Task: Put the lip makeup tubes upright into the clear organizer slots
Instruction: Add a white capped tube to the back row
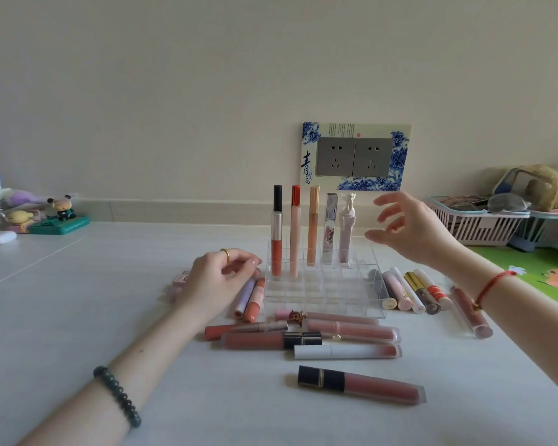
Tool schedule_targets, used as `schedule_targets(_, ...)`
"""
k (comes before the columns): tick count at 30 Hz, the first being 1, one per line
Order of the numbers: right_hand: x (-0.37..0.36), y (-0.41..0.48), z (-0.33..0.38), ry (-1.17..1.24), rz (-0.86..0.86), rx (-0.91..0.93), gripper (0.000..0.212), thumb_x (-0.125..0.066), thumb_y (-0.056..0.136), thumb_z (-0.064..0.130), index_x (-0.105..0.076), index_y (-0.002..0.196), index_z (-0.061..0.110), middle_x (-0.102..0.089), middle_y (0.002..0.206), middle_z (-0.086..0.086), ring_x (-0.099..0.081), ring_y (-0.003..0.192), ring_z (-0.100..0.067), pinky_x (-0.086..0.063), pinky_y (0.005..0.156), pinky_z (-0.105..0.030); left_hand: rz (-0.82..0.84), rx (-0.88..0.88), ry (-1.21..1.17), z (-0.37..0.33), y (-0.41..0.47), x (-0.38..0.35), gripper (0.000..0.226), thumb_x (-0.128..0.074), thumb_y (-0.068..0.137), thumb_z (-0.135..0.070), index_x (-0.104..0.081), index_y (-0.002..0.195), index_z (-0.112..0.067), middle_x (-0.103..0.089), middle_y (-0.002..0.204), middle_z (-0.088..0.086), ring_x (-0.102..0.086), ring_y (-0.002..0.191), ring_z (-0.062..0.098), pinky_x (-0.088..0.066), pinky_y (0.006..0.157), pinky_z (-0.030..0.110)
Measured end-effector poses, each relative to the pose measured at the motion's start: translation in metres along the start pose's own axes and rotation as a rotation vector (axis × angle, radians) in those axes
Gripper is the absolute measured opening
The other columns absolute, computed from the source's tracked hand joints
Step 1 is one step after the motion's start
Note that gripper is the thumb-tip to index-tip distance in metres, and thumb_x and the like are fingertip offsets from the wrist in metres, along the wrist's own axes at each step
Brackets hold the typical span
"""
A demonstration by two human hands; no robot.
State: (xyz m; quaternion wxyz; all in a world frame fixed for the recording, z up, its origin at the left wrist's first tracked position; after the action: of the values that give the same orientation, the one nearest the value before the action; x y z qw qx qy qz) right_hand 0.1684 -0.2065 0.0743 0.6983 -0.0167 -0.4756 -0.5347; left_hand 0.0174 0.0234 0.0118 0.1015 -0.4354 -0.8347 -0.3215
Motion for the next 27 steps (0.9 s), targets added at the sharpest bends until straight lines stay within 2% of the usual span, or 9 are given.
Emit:
schedule_targets(5, 0.002, -0.050, 0.018, 0.139, -0.005, 0.124, 0.026, -0.068, 0.074, 0.009, -0.056, 0.094, 0.022, -0.060, 0.078, 0.003, -0.059, 0.064, -0.009, -0.055, 0.065, -0.019, 0.187, -0.097, -0.014, -0.021, -0.012, -0.005, 0.022, -0.056, 0.087, -0.023, -0.065, 0.068, -0.027, -0.070, 0.063, 0.007, -0.063, 0.057, 0.009, -0.049, 0.078, 0.025)
schedule_targets(7, -0.009, -0.069, 0.025, 0.169, 0.109, 0.169, 0.023, -0.068, 0.075, 0.009, -0.057, 0.086, 0.026, -0.062, 0.074, 0.006, -0.060, 0.064, -0.006, -0.053, 0.064, -0.013, 0.275, -0.145, 0.023, -0.029, -0.018, -0.010, 0.019, -0.057, 0.087, -0.026, -0.066, 0.070, -0.027, -0.067, 0.055, -0.009, -0.059, 0.049, 0.012, -0.049, 0.069, 0.022)
schedule_targets(9, -0.020, -0.085, 0.031, 0.135, 0.229, 0.216, 0.019, -0.068, 0.075, 0.016, -0.060, 0.084, 0.030, -0.063, 0.072, 0.007, -0.061, 0.067, -0.003, -0.050, 0.063, -0.010, 0.333, -0.179, 0.077, -0.034, -0.022, -0.014, 0.019, -0.058, 0.086, -0.027, -0.066, 0.070, -0.034, -0.066, 0.057, -0.017, -0.057, 0.048, 0.003, -0.046, 0.058, 0.015)
schedule_targets(11, -0.028, -0.096, 0.034, 0.060, 0.325, 0.258, 0.011, -0.068, 0.075, 0.028, -0.063, 0.084, 0.031, -0.063, 0.072, 0.011, -0.059, 0.071, -0.003, -0.046, 0.062, -0.008, 0.380, -0.189, 0.108, -0.033, -0.025, -0.017, 0.015, -0.061, 0.084, -0.033, -0.068, 0.072, -0.038, -0.070, 0.067, -0.001, -0.063, 0.058, -0.001, -0.049, 0.064, 0.019)
schedule_targets(13, -0.033, -0.102, 0.035, -0.023, 0.378, 0.310, 0.012, -0.064, 0.074, 0.042, -0.065, 0.083, 0.033, -0.060, 0.072, 0.015, -0.053, 0.074, 0.001, -0.041, 0.065, -0.007, 0.393, -0.193, 0.175, -0.028, -0.025, -0.020, 0.014, -0.060, 0.077, -0.050, -0.070, 0.075, -0.041, -0.071, 0.080, 0.016, -0.067, 0.072, 0.018, -0.052, 0.075, 0.033)
schedule_targets(15, -0.036, -0.105, 0.034, -0.094, 0.405, 0.343, 0.007, -0.063, 0.078, 0.040, -0.064, 0.083, 0.036, -0.057, 0.073, 0.018, -0.046, 0.073, 0.009, -0.034, 0.072, -0.004, 0.397, -0.187, 0.199, -0.028, -0.027, -0.022, 0.015, -0.060, 0.076, -0.051, -0.071, 0.078, -0.041, -0.073, 0.081, 0.010, -0.065, 0.081, 0.027, -0.050, 0.076, 0.036)
schedule_targets(19, -0.041, -0.108, 0.029, -0.154, 0.433, 0.359, 0.016, -0.062, 0.080, 0.039, -0.067, 0.093, 0.032, -0.053, 0.081, 0.020, -0.041, 0.076, 0.020, -0.031, 0.075, 0.001, 0.338, -0.203, 0.181, -0.032, -0.024, -0.014, 0.011, -0.063, 0.082, -0.034, -0.069, 0.073, -0.039, -0.068, 0.059, -0.005, -0.066, 0.065, 0.017, -0.051, 0.069, 0.028)
schedule_targets(24, -0.046, -0.109, 0.027, -0.148, 0.476, 0.331, 0.021, -0.061, 0.079, 0.042, -0.067, 0.096, 0.030, -0.058, 0.093, 0.015, -0.056, 0.082, 0.000, -0.046, 0.077, -0.015, 0.297, -0.185, 0.293, -0.023, -0.018, 0.010, 0.018, -0.063, 0.080, -0.034, -0.071, 0.068, -0.024, -0.069, 0.064, -0.014, -0.059, 0.062, 0.030, -0.047, 0.063, 0.032)
schedule_targets(27, -0.048, -0.110, 0.027, -0.177, 0.468, 0.332, 0.025, -0.062, 0.077, 0.046, -0.066, 0.097, 0.031, -0.056, 0.093, 0.015, -0.055, 0.082, -0.005, -0.044, 0.070, -0.015, 0.259, -0.131, 0.327, -0.017, -0.014, 0.025, 0.020, -0.070, 0.076, -0.028, -0.068, 0.059, -0.039, -0.066, 0.063, -0.021, -0.054, 0.052, 0.007, -0.044, 0.061, 0.026)
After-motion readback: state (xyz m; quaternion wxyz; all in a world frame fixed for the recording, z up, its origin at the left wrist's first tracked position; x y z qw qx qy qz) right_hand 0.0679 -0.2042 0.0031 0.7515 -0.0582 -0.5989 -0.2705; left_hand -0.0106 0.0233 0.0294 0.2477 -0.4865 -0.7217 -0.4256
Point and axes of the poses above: each hand's wrist, its own y-axis towards the middle knuckle, its own x-axis out of the back of the hand, z = x × y, the point moved 4 cm from there along y, towards the middle knuckle
